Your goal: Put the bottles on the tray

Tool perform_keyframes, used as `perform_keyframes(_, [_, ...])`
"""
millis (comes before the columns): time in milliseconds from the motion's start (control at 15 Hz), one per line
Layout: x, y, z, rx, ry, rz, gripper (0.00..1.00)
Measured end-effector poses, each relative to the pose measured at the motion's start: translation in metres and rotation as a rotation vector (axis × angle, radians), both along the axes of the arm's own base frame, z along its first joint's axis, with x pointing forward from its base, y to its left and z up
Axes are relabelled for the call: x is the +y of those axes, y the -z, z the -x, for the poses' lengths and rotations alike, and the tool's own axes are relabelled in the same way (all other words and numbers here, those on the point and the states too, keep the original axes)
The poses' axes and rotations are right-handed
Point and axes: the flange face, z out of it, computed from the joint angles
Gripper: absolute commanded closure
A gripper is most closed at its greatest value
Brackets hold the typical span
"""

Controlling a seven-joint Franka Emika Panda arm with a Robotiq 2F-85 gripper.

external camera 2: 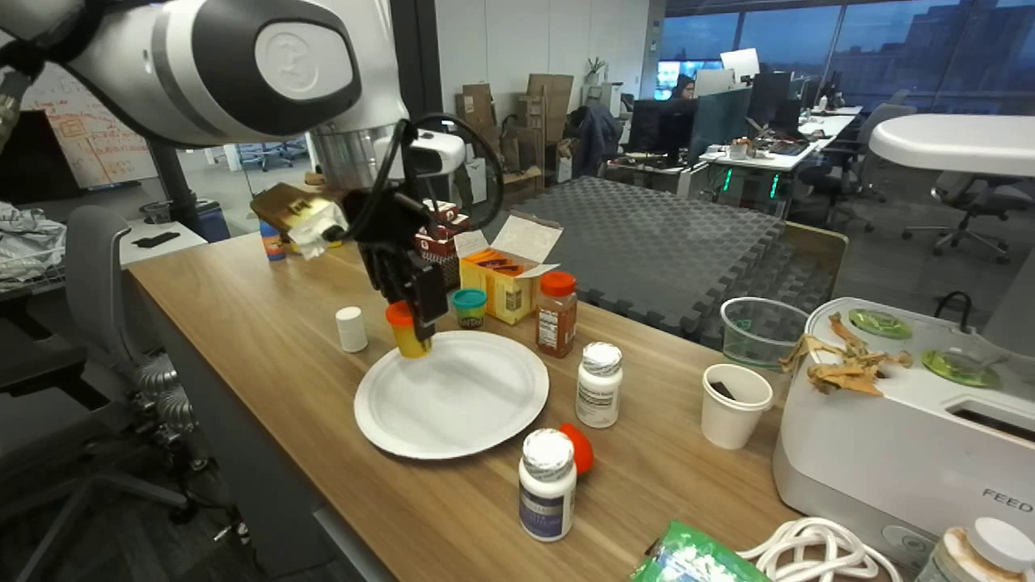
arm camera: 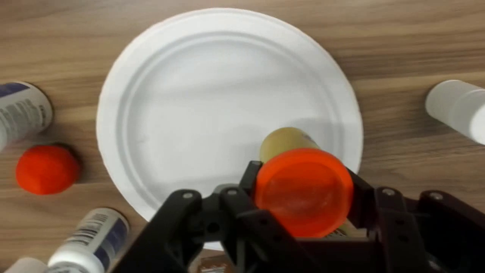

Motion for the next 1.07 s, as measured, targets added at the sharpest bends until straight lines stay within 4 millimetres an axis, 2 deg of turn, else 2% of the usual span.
perform_keyframes(200, [-0.041,0.018,0.002,0.003,0.063,-0.004,0.76])
perform_keyframes(400, [-0.064,0.024,0.000,0.002,0.106,-0.018,0.76])
perform_keyframes(733, [-0.079,0.034,0.003,0.023,0.142,-0.046,0.76])
perform_keyframes(1067, [-0.082,0.054,0.019,0.062,0.145,-0.053,0.76])
